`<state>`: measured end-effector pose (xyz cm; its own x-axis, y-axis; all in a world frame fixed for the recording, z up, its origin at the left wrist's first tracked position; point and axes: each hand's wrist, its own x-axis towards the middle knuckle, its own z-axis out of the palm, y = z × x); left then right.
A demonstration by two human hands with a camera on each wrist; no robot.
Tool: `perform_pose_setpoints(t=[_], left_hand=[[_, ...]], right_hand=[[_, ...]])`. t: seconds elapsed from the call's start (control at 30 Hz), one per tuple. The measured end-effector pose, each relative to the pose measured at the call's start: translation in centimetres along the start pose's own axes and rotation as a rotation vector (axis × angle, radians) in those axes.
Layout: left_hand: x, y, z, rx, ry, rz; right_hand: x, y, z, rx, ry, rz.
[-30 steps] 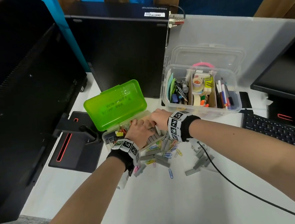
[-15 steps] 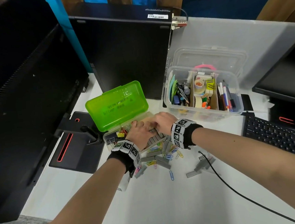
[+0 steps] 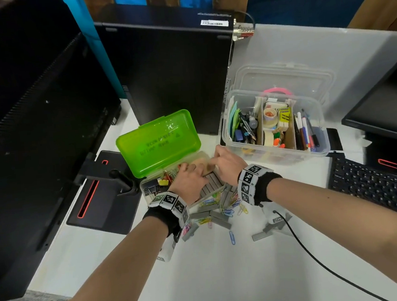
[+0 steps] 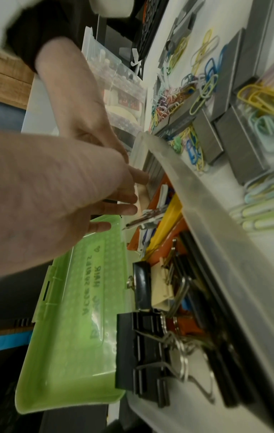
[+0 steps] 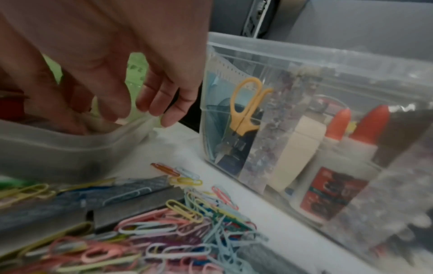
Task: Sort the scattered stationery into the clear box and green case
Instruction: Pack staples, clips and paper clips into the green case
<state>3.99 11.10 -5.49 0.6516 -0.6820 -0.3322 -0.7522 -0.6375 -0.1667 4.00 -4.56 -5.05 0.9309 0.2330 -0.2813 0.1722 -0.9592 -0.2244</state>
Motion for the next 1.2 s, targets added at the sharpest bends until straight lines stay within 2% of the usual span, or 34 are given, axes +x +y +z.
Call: perform_pose_setpoints(t=[0.17, 0.3, 0.5, 0.67, 0.73, 0.9, 1.0, 1.1, 1.2], left_hand=[[0.4, 0.4, 0.5, -0.019, -0.021, -0.009], [0.7, 0.3, 1.2, -0.037, -0.103, -0.047], [0.9, 0.3, 1.8, -0.04, -0.096, -0.076], [1.1, 0.6, 1.8, -0.042, -0.112, -0.096], [1.0, 0.7, 1.4, -0.041, -0.097, -0.097], [0.5, 1.6, -0.3, -0.215, 0.158, -0.083], [0.4, 3.4, -1.2, -0.326, 0.232, -0.028], [0.8, 5.8, -1.5, -0.369, 0.199, -0.015], [1.2, 7.8, -1.0, -0.354, 0.071, -0.019]], right_hand=[[-0.7, 0.6, 0.4, -0.078, -0.051, -0.007], [-1.2, 0.8, 0.7, -0.056, -0.018, -0.015], [-2.1, 0.8, 1.3, -0.214, -0.067, -0.055], [-2.4, 0.7, 1.4, -0.253, -0.127, -0.065], [-2.5, 0.8, 1.2, -0.207, -0.137, -0.054], [-3.4, 1.7, 0.5, 0.131, -0.023, 0.047], [-4.6, 3.0, 0.6, 0.297, 0.042, 0.132], [-6.2, 4.5, 1.1, 0.354, 0.106, 0.217], [-7.8, 6.1, 1.7, 0.366, 0.135, 0.338]])
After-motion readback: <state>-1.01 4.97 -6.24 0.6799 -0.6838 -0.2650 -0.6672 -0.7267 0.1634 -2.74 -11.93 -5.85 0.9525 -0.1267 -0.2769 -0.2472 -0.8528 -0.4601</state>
